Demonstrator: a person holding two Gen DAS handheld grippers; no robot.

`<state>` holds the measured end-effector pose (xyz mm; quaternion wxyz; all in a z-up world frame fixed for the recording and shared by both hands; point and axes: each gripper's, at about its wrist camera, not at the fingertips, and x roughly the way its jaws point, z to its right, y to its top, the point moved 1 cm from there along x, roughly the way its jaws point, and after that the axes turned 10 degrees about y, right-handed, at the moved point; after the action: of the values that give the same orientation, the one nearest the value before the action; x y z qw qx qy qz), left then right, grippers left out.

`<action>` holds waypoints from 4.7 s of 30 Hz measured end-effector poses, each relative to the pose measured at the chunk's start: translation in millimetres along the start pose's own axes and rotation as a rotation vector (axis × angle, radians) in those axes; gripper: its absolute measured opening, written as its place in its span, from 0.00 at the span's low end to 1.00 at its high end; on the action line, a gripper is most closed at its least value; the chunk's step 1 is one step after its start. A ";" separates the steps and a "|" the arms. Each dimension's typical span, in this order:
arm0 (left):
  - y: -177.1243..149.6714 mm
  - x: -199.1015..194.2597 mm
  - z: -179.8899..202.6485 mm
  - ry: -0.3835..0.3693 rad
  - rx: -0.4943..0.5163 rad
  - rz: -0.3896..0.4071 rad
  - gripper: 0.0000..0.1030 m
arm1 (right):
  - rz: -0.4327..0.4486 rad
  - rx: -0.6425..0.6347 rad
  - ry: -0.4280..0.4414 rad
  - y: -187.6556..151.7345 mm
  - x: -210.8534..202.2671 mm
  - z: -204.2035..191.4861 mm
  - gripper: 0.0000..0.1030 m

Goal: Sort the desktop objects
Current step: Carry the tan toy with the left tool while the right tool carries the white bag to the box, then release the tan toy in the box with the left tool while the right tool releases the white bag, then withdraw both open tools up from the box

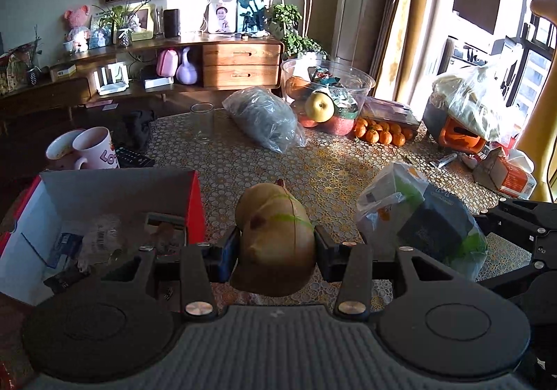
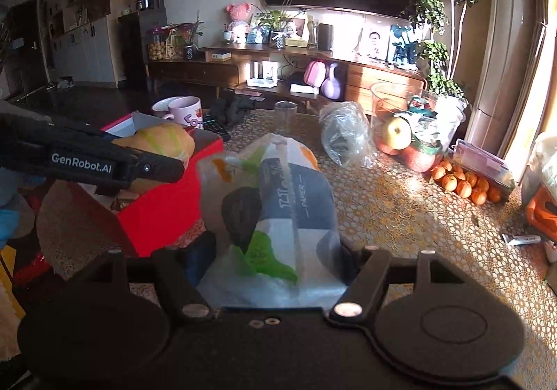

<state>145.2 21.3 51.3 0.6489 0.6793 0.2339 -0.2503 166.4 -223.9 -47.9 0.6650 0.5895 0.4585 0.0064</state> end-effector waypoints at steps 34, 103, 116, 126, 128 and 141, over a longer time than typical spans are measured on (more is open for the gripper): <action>-5.1 51.9 -171.6 0.233 -0.054 -0.087 0.42 | -0.148 -0.182 0.160 86.4 144.0 -103.6 0.68; -10.4 175.3 -219.4 0.234 0.095 -0.459 0.73 | -0.247 -0.273 0.184 75.1 240.1 -124.5 0.90; 4.3 127.8 -209.4 0.241 0.068 -0.373 0.73 | -0.190 -0.245 0.201 83.5 201.5 -126.2 0.90; -0.1 78.5 -194.9 0.280 0.037 -0.292 0.75 | -0.138 -0.237 0.210 83.1 170.5 -127.5 0.90; -1.7 68.7 -191.3 0.285 0.028 -0.272 0.76 | -0.132 -0.238 0.215 82.1 166.2 -128.6 0.90; -12.7 28.2 -167.3 0.286 -0.005 -0.189 0.90 | -0.069 -0.174 0.281 75.9 140.0 -120.2 0.95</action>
<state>164.7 188.8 28.8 0.5841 0.6815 0.3875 -0.2105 213.7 -30.4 -58.4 0.6428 0.5068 0.5646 0.1054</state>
